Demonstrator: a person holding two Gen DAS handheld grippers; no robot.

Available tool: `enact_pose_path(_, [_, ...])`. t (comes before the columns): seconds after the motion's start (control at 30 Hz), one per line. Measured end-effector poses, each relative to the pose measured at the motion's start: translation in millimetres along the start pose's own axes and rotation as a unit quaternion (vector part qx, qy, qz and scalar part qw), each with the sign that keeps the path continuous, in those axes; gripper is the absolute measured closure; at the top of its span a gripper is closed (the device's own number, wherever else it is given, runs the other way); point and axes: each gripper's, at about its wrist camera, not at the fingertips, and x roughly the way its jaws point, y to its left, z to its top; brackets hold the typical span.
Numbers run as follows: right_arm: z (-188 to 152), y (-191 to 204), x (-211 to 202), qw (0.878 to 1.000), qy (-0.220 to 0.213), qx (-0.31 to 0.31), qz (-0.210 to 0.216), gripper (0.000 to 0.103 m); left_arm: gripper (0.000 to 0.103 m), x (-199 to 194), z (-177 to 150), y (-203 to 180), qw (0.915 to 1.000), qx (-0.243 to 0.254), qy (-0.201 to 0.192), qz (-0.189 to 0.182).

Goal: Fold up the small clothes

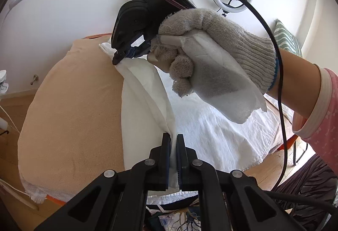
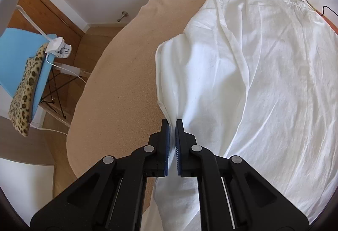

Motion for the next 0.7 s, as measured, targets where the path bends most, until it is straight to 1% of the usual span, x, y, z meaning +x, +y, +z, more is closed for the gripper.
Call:
enact_pose_path(0.07, [-8,-28,-17,0.997,-0.034,0.035,0.058,0.097,0.101,5,2,-9,0.9999,0.011,0.004,-0.004])
enact_pose_path(0.1, [-13,-41,-23,0.994,-0.048,0.054,0.079,0.097,0.101,8,2,-15,0.9998,0.015,0.008,-0.005])
enact_pose_path(0.17, [-23,-70,-30,0.988,-0.065,0.092,0.108,0.097,0.101,13,2,-25,0.9996,0.025,0.013,-0.007])
enact_pose_path(0.23, [-31,-95,-32,0.981,-0.069,0.133,0.120,0.097,0.101,20,4,-33,0.9992,0.034,0.019,-0.007])
enact_pose_path(0.3, [-37,-114,-34,0.977,-0.073,0.158,0.121,0.097,0.101,23,3,-37,0.9989,0.039,0.025,-0.010])
enact_pose_path(0.37, [-40,-124,-38,0.977,-0.077,0.167,0.110,0.097,0.101,27,4,-38,0.9986,0.041,0.031,-0.013])
enact_pose_path(0.43, [-39,-126,-40,0.982,-0.076,0.156,0.081,0.093,0.100,29,4,-40,0.9981,0.041,0.039,-0.022])
enact_pose_path(0.47, [-38,-126,-41,0.984,-0.071,0.145,0.073,0.093,0.100,29,5,-42,0.9979,0.041,0.042,-0.026])
enact_pose_path(0.5, [-38,-126,-42,0.986,-0.068,0.134,0.076,0.088,0.098,27,4,-44,0.9978,0.043,0.042,-0.027])
enact_pose_path(0.53, [-38,-125,-43,0.987,-0.069,0.125,0.077,0.086,0.093,25,3,-46,0.9976,0.045,0.043,-0.032])
enact_pose_path(0.57, [-37,-124,-43,0.988,-0.069,0.118,0.075,0.082,0.092,21,2,-46,0.9973,0.045,0.044,-0.038])
enact_pose_path(0.6, [-36,-124,-43,0.989,-0.067,0.113,0.072,0.081,0.087,11,-1,-45,0.9970,0.045,0.044,-0.046])
enact_pose_path(0.7, [-35,-123,-36,0.991,-0.058,0.106,0.051,0.081,0.085,-3,-9,-48,0.9967,0.044,0.038,-0.056])
